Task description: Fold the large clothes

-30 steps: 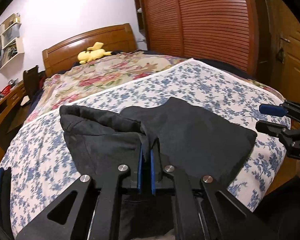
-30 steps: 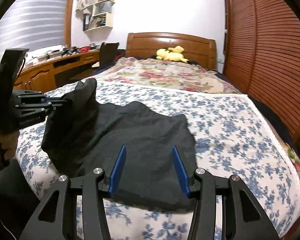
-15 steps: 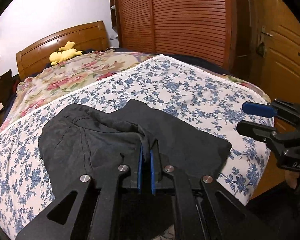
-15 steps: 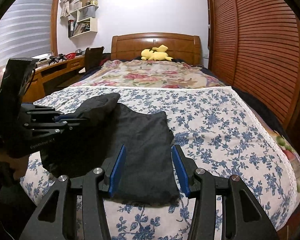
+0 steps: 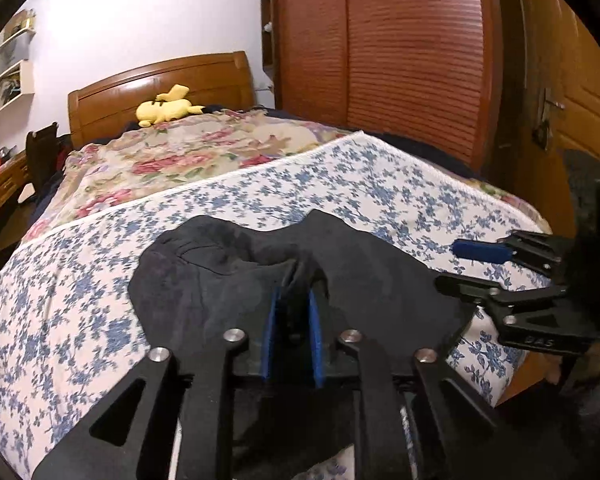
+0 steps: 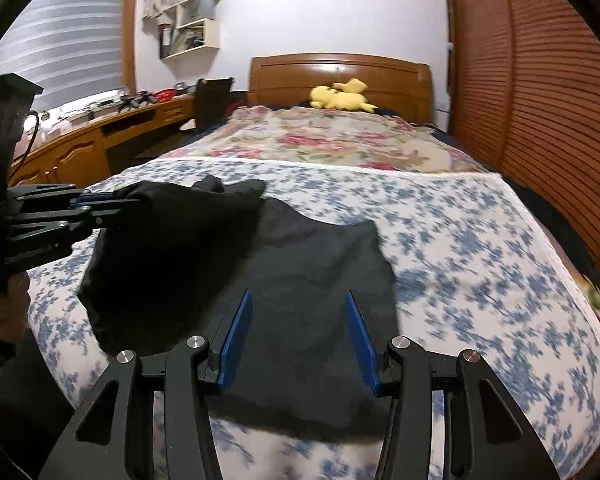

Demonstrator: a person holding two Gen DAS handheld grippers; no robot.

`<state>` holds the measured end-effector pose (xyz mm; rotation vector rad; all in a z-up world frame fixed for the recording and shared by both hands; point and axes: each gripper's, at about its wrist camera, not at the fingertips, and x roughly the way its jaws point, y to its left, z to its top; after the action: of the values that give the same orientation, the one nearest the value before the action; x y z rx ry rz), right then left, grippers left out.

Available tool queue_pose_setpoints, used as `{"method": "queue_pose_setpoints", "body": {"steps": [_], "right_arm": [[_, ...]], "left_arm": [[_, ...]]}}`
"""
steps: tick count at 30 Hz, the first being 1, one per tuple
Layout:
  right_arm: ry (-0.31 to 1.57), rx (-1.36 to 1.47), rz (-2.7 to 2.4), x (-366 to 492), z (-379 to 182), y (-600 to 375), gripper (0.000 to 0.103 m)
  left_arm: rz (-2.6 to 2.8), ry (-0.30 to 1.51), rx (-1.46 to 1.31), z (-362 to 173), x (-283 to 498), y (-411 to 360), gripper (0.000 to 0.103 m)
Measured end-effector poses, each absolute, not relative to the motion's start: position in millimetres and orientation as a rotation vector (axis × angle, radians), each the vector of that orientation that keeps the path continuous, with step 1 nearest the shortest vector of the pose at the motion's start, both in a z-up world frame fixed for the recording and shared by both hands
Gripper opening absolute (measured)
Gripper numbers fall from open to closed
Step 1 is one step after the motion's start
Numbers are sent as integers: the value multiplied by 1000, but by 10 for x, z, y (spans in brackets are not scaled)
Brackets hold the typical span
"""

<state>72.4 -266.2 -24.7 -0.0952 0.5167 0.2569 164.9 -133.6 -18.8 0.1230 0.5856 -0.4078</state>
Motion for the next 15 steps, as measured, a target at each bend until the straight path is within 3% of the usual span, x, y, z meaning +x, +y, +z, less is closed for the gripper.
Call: {"method": "queue_pose_setpoints", "body": {"steps": [2, 9, 11, 13, 15], "right_arm": [[512, -94, 283, 758, -203, -2528, 49], [471, -119, 353, 833, -47, -2081, 49], [472, -111, 353, 881, -40, -1997, 54], [476, -101, 363, 914, -50, -1939, 58], [490, -109, 365, 957, -101, -1889, 60]], "left_arm": [[-400, 579, 98, -166, 1612, -1194, 39], [-362, 554, 51, -18, 1447, -634, 42], [-336, 552, 51, -13, 1411, -496, 45], [-310, 552, 46, -33, 1364, -347, 50], [-289, 557, 32, -80, 1329, -199, 62]]}}
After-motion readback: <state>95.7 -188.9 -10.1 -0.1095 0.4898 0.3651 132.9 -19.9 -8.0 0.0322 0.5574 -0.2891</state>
